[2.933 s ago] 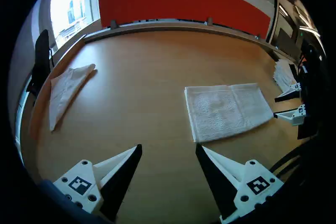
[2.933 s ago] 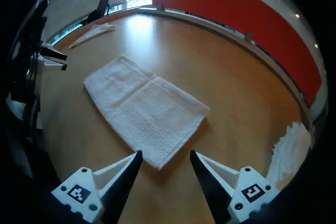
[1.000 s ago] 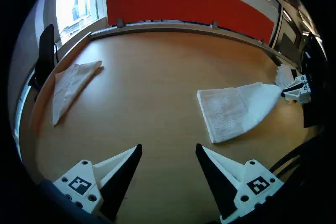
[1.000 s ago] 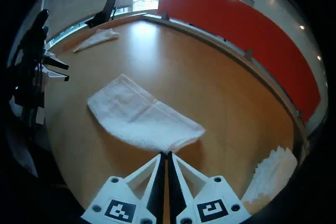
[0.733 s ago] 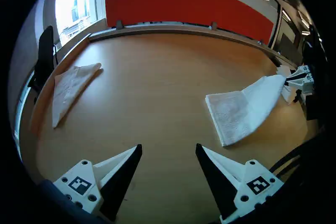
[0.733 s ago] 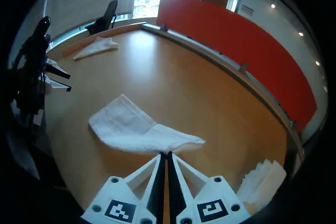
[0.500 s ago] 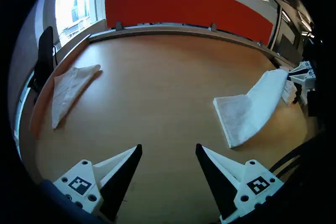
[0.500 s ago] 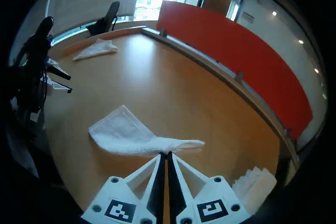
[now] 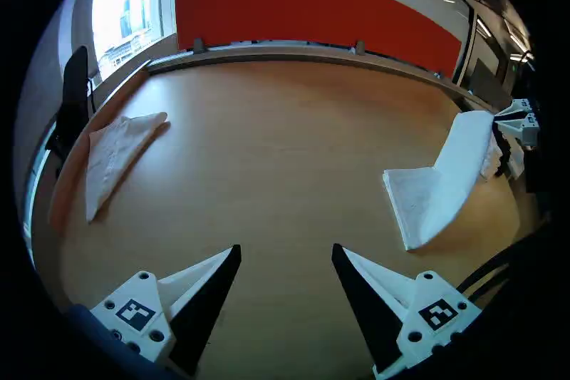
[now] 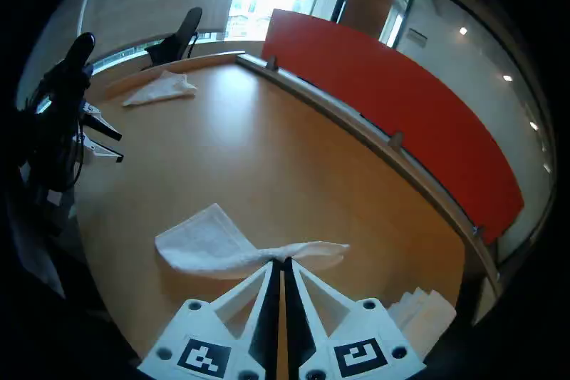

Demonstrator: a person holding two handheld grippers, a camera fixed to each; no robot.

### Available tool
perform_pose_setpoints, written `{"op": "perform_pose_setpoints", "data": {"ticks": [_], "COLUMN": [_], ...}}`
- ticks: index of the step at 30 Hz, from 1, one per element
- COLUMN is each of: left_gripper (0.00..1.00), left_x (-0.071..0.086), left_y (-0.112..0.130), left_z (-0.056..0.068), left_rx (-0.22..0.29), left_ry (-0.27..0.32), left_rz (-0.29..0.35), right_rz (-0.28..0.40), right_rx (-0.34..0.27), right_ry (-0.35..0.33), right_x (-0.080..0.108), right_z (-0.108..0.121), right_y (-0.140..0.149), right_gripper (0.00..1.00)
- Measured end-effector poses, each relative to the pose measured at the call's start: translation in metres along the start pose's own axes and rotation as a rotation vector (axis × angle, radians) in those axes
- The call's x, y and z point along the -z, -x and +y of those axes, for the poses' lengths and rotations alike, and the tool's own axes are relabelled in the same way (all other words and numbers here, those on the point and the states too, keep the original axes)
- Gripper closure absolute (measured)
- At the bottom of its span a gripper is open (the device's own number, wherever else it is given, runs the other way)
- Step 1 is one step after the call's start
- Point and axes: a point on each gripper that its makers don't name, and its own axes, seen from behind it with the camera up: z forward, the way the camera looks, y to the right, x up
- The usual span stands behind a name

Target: Fold towel

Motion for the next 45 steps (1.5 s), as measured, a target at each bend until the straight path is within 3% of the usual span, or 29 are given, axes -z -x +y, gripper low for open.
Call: {"op": "perform_pose_setpoints", "data": {"ticks": [9,24,37,45], "left_gripper": [0.06,0.06,0.05,0.05], "left_x": [-0.001,0.0,0.003,0.008], "left_y": [-0.001,-0.004,-0.004,0.001], "left_z": [0.002,0.009,0.003,-0.006], "left_rx": [-0.001,0.001,0.008,0.023], "left_ry": [0.005,0.024,0.018,0.006], "left_rz": [-0.002,0.002,0.002,0.002], "right_rz": [0.0,-0.016,-0.035,-0.068], "right_rx": [0.016,0.04,0.062,0.065], "right_ry": [-0.032,-0.13,-0.215,-0.29], "right_x": [-0.005,-0.019,-0.035,-0.06], "right_z": [-0.015,-0.064,-0.103,-0.137], "right_y": [0.002,0.011,0.012,0.016], "right_gripper": [0.95,0.95,0.95,0.95]}}
